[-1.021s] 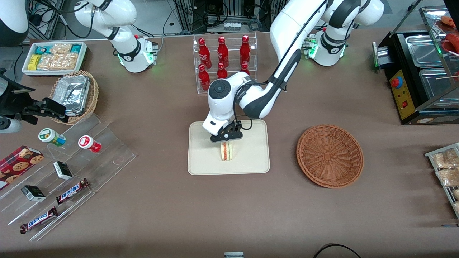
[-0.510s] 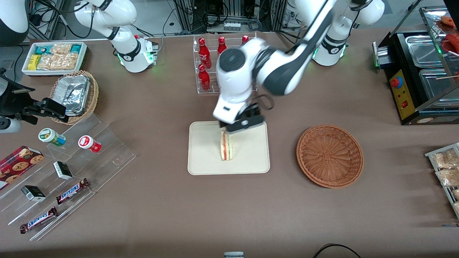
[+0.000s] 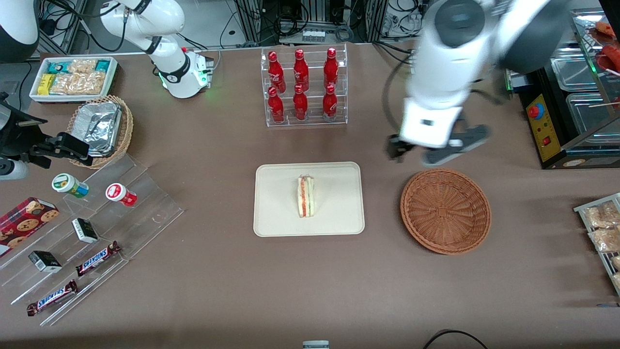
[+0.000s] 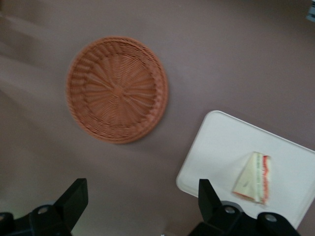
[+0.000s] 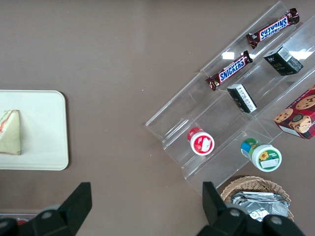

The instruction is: Place sandwich from basket to tray

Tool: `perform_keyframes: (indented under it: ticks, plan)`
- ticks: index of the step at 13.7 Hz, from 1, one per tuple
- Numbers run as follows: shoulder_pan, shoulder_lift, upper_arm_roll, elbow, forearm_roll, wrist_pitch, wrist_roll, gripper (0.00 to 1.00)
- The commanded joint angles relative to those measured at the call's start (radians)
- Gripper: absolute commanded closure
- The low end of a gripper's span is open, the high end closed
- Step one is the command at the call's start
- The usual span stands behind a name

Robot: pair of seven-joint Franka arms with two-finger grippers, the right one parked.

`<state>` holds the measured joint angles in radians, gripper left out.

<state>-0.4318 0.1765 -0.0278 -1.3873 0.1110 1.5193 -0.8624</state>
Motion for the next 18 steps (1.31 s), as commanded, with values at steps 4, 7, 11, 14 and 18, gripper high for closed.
perform_keyframes:
  ticks: [4, 7, 11, 14, 18]
  plan:
    - [0.279, -0.101, -0.014, -0.042, -0.069, -0.096, 0.414, 0.01]
    - [0.393, -0.130, -0.014, -0.065, -0.082, -0.128, 0.649, 0.01]
    - [0.444, -0.227, -0.014, -0.209, -0.088, -0.075, 0.749, 0.01]
    - [0.467, -0.365, -0.012, -0.413, -0.089, 0.036, 0.795, 0.01]
    - [0.467, -0.321, -0.014, -0.346, -0.096, 0.029, 0.793, 0.01]
